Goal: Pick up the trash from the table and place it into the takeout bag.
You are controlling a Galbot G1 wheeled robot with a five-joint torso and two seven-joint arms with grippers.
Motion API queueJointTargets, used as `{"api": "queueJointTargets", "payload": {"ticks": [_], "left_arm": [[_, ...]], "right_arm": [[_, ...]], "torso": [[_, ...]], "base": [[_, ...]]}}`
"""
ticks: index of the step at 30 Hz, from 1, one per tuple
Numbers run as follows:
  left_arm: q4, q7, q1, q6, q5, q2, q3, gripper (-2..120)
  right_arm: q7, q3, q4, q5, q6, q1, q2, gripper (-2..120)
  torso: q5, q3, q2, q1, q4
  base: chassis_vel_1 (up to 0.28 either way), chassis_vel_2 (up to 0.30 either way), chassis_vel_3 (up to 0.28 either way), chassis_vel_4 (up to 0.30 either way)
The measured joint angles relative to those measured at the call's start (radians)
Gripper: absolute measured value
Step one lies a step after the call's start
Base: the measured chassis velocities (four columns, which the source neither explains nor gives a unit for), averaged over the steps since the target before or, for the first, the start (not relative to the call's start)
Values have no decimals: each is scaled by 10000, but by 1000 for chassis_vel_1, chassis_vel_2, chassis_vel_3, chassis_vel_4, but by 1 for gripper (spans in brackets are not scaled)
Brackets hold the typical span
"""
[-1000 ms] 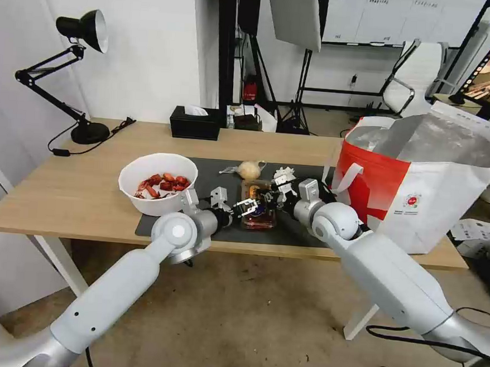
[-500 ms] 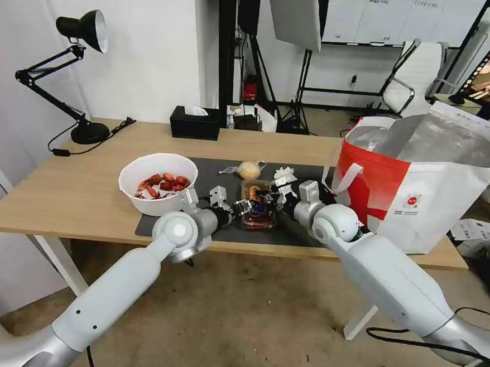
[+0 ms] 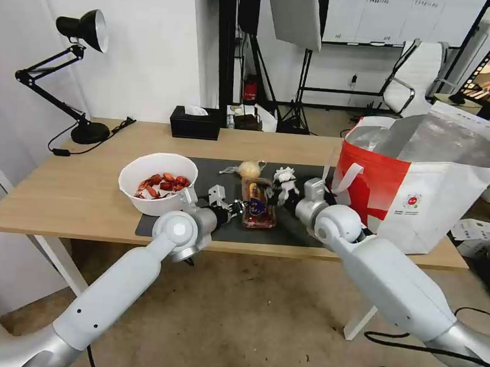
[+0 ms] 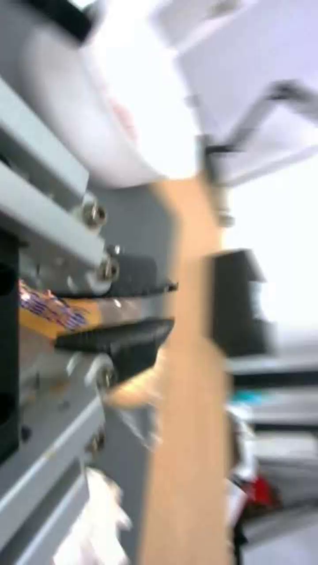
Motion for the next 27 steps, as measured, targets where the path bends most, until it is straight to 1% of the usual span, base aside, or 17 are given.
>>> {"api": "queueJointTargets", "payload": {"ticks": [2,4,5,6,8,10,11,14,16,18,19,20,21,23,24,26,27], "left_arm": [[-119,18,-28,-45,70,39,-18,0],[-352,62,-166,-182,306,107,-37,0],[-352,62,-166,-182,306,107,-37,0],[-466,150,-385,-376,630,131,-38,0],[-472,183,-459,-429,749,131,-38,0],[-397,507,-1240,-716,1702,165,-62,0],[-397,507,-1240,-716,1702,165,-62,0],[-158,762,-2210,-864,2222,222,37,0],[-133,793,-2320,-877,2251,226,65,0],[87,1011,-3524,-1012,2369,157,489,0],[139,1054,-3773,-1060,2397,111,622,0],[337,1197,-4419,-1189,2528,-44,1074,0],[337,1197,-4419,-1189,2528,-44,1074,0],[811,1416,-5572,-1383,2946,-537,1917,0],[811,1416,-5572,-1383,2946,-537,1917,0],[1432,1698,-6536,-1609,3609,-1143,2737,0],[1432,1698,-6536,-1609,3609,-1143,2737,0]], "right_arm": [[157,281,351,81,317,-362,-114,18],[478,1053,1309,-119,860,-1464,-475,30],[478,1053,1309,-119,860,-1464,-475,30],[715,1739,2044,-589,1047,-2446,-746,38],[763,1939,2243,-736,1064,-2711,-810,39],[831,2924,3241,-1926,1005,-4322,-1228,53],[831,2924,3241,-1926,1005,-4322,-1228,53],[749,3371,3691,-2907,795,-5448,-1374,66],[744,3388,3708,-2951,777,-5506,-1377,68],[682,3468,3824,-3654,485,-6098,-1356,81],[675,3461,3825,-3783,405,-6164,-1331,83],[666,3393,3810,-4122,235,-6275,-1232,89],[666,3393,3810,-4122,235,-6275,-1232,89],[668,3265,3762,-4590,-39,-6374,-1003,99],[668,3265,3762,-4590,-39,-6374,-1003,99],[678,3159,3763,-4905,-188,-6459,-801,100],[678,3159,3763,-4905,-188,-6459,-801,100]], "torso": [[0,0,0,-1,0],[4,0,1,-2,-3],[4,0,1,-2,-3],[3,0,1,-3,-5],[4,-1,1,-3,-7],[2,-1,2,-3,-6],[2,-1,2,-3,-6],[1,0,2,-3,-5],[2,0,2,-3,-4],[3,0,2,-3,-4],[4,0,2,-3,-3],[1,1,2,-3,-4],[1,1,2,-3,-4],[4,1,2,0,-3],[4,1,2,0,-3],[5,2,1,0,-4],[5,2,1,0,-4]], "base": [[0,0,0,0],[0,0,0,0],[0,0,0,0],[0,0,0,0],[0,0,0,0],[0,0,0,0],[0,0,0,0],[0,0,0,0],[0,0,0,0],[0,0,0,0],[0,0,0,0],[0,0,0,0],[0,0,0,0],[0,0,0,0],[0,0,0,0],[0,0,0,0],[0,0,0,0]]}}
